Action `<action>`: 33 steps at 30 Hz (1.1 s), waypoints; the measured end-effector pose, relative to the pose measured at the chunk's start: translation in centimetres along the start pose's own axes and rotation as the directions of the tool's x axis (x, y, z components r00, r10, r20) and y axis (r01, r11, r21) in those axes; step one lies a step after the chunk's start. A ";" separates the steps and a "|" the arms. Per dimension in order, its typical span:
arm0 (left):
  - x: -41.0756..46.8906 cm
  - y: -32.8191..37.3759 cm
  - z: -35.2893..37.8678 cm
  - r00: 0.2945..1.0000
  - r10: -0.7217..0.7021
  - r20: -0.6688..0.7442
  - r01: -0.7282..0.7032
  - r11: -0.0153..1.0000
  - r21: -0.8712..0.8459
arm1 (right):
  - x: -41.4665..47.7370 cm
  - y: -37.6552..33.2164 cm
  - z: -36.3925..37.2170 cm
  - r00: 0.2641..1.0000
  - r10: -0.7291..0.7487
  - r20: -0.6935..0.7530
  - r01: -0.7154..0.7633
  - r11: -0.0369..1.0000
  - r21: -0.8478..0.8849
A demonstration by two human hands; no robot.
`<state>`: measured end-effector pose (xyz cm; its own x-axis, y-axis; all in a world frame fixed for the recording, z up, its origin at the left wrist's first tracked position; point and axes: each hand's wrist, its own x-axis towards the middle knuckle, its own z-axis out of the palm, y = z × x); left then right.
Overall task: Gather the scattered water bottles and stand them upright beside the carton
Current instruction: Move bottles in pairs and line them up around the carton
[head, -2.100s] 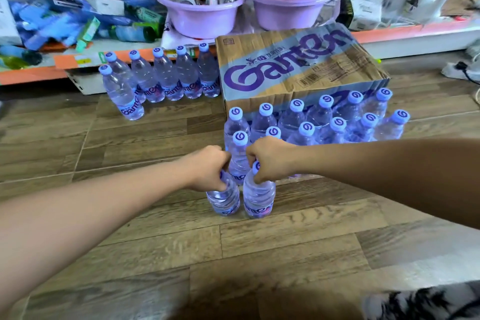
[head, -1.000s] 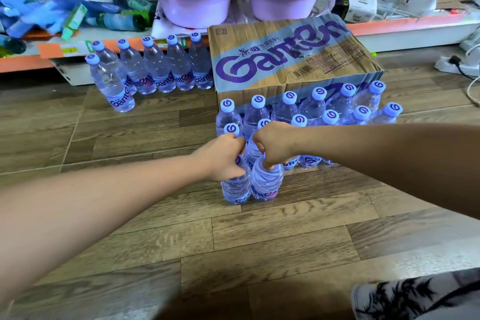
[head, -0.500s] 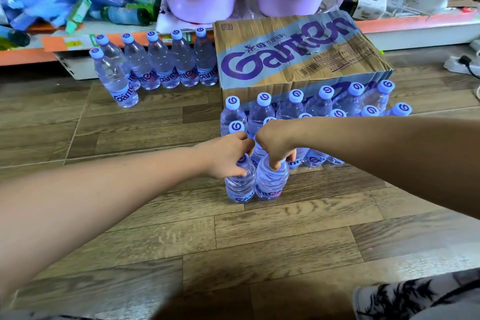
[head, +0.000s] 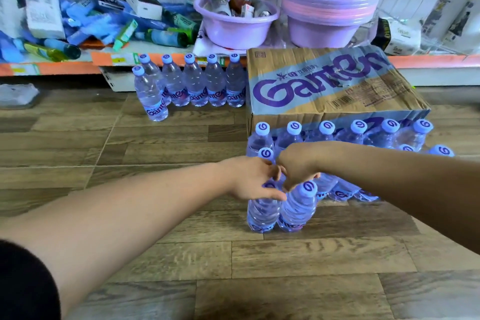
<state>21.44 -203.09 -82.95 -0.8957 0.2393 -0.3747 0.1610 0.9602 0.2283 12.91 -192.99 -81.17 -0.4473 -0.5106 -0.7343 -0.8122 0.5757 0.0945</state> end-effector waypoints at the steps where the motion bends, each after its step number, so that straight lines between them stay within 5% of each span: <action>1: -0.2 -0.6 -0.4 0.999 -0.018 -0.043 0.017 1.000 -0.005 | 0.3 -0.3 -1.0 1.000 -0.005 -0.022 0.005 1.000 0.014; 5: -1.4 -3.9 -1.9 0.960 -0.054 -0.274 0.097 0.985 0.145 | 1.8 -1.7 -5.1 0.971 -0.022 -0.237 0.039 0.997 0.067; 10: -3.9 -11.6 -3.3 0.909 -0.194 -0.370 0.282 0.938 0.202 | 4.7 -3.8 -8.9 0.872 -0.014 -0.489 0.051 0.997 0.064; 17: -6.4 -25.3 -4.1 0.659 -0.621 -0.424 0.594 0.776 -0.214 | 13.4 -8.4 -15.2 0.845 -0.122 -0.520 0.217 0.968 0.127; 29: -1.4 -37.2 -4.3 0.649 -0.583 -0.490 0.644 0.763 -0.055 | 25.1 -14.7 -24.2 0.786 -0.165 -0.595 0.204 0.979 -0.002; 33: 0.6 -39.9 -4.3 0.633 -0.602 -0.487 0.595 0.781 -0.191 | 28.0 -15.2 -26.8 0.752 -0.190 -0.631 0.147 0.982 -0.120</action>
<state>12.65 -241.84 -88.39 -0.8658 -0.4965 0.0628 -0.4865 0.8644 0.1271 2.66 -233.18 -85.14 -0.4186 -0.8964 -0.1458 -0.9082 0.4134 0.0660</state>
